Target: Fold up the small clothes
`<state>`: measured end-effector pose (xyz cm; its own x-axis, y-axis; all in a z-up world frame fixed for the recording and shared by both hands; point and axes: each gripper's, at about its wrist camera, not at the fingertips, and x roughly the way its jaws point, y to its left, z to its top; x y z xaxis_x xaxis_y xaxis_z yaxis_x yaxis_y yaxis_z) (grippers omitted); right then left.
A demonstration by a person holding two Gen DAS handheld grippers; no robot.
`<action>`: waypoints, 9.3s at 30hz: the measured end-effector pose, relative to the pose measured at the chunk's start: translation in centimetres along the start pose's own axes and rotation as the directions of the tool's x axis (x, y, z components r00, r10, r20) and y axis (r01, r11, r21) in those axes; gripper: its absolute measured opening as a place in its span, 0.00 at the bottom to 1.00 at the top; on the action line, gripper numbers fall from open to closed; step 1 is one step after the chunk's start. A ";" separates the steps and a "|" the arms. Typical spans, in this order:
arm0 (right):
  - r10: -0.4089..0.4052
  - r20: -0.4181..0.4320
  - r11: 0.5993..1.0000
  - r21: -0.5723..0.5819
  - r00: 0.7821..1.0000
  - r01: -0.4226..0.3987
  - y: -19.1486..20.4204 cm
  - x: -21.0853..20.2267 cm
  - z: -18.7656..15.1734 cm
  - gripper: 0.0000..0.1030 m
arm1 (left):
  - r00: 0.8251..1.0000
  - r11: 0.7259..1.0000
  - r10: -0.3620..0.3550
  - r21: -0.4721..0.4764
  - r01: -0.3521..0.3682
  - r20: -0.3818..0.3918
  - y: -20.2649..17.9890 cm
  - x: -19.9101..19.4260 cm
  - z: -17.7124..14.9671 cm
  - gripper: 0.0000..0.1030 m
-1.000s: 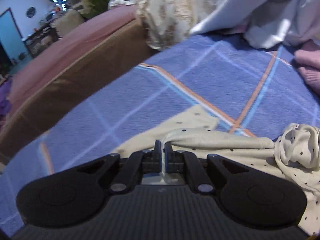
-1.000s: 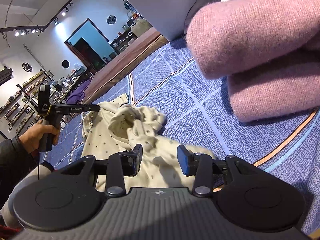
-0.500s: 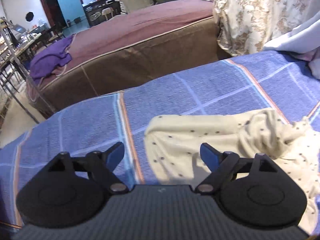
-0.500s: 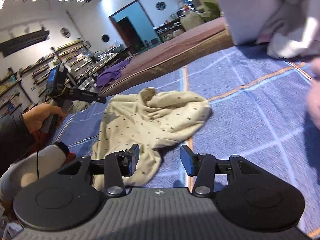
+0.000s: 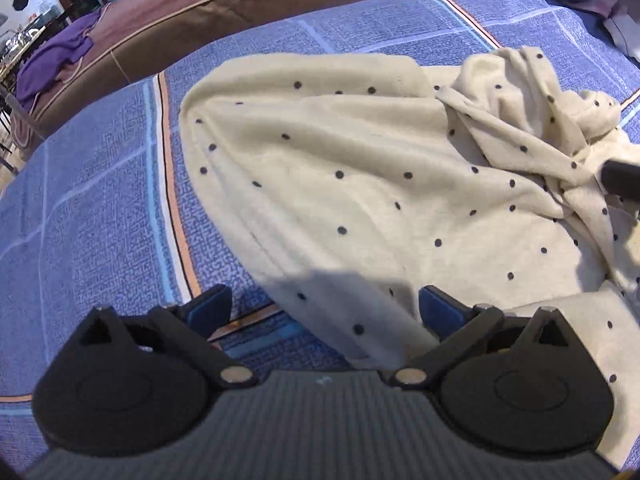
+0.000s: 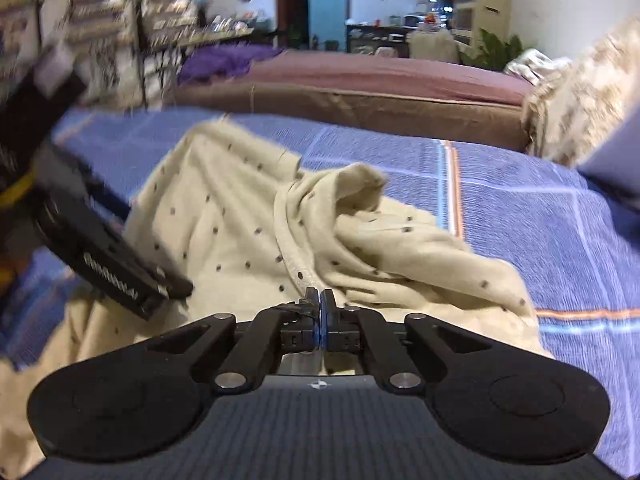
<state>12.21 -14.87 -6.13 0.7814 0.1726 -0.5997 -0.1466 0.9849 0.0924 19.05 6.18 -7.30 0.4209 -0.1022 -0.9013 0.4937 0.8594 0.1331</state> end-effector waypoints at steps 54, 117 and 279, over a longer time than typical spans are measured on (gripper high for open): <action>0.157 0.192 0.888 0.401 0.969 -0.223 -6.0 -21.1 -8.1 0.68 | 0.998 0.997 -0.064 -0.038 0.065 0.016 0.2 -7.1 -0.5 1.00; 0.447 -0.101 0.894 0.073 0.889 -0.442 6.1 -15.1 -4.8 0.08 | 0.931 0.951 -0.280 -0.064 0.302 0.236 -7.4 -18.1 -13.8 0.39; 0.034 -0.216 0.993 0.121 0.976 -0.008 -16.4 -2.1 5.0 1.00 | 0.819 0.781 0.574 -0.279 -0.558 -0.032 29.0 -4.7 5.7 0.03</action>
<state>16.08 -31.31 -2.40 0.6267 0.1985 -0.7535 -0.0783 0.9782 0.1925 35.74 28.76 3.17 0.6031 0.4255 -0.6748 -0.0617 0.8682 0.4923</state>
